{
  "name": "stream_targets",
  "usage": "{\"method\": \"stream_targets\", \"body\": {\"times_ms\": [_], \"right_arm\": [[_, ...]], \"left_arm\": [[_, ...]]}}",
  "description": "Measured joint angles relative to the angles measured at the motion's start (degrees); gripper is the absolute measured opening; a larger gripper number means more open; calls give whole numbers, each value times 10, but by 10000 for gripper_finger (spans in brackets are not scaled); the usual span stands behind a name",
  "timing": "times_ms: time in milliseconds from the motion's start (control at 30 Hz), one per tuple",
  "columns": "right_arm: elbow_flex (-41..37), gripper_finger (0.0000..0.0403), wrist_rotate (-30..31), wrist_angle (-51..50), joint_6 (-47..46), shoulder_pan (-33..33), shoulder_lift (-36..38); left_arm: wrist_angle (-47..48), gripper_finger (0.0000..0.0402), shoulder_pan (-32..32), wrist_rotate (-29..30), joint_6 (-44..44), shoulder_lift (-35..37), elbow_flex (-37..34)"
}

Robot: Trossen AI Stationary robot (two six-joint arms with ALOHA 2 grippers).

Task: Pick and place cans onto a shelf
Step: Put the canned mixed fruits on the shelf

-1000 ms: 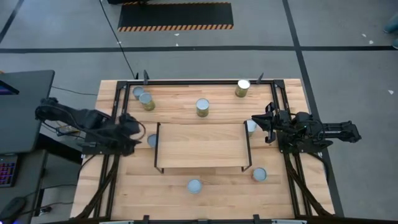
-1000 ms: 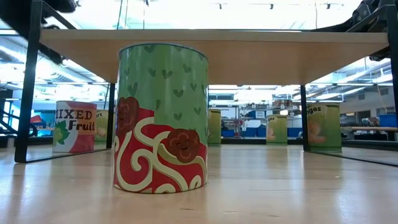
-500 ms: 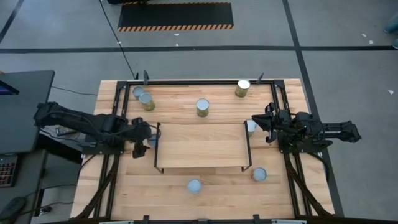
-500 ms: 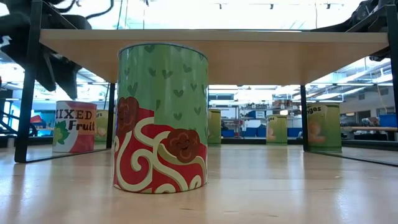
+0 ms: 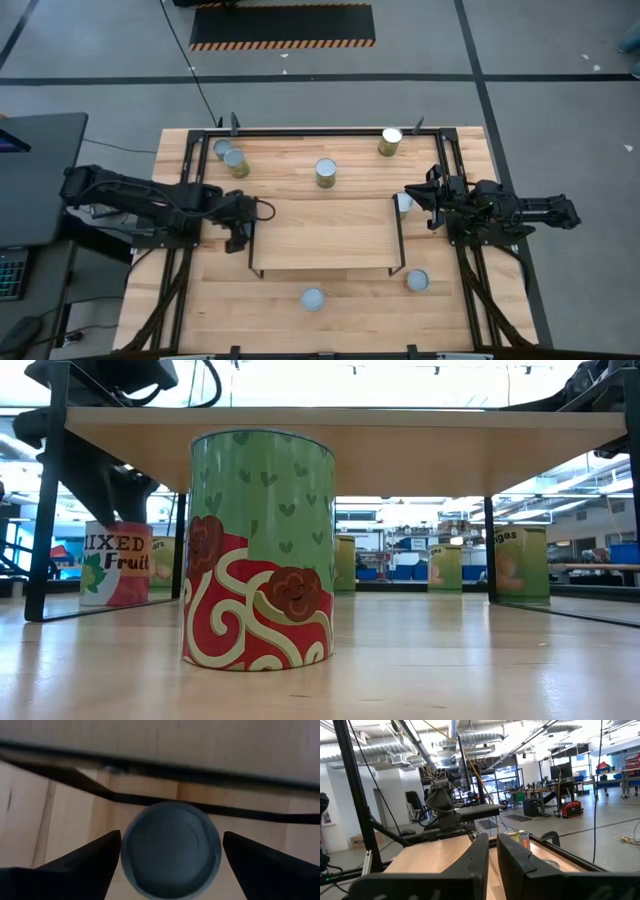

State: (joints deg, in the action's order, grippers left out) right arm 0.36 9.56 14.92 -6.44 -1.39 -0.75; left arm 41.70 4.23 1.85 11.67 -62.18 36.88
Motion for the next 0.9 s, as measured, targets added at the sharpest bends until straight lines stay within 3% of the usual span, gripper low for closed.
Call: {"method": "stream_targets", "body": {"times_ms": [167, 700, 900], "right_arm": [[0, 45, 0, 0, 0, 0, 0], [0, 45, 0, 0, 0, 0, 0], [0, 45, 0, 0, 0, 0, 0]], "left_arm": [[-14, 355, 7, 5, -51, -1, -2], [-9, 279, 9, 3, -53, 0, 4], [69, 274, 9, -7, -29, 1, 51]]}}
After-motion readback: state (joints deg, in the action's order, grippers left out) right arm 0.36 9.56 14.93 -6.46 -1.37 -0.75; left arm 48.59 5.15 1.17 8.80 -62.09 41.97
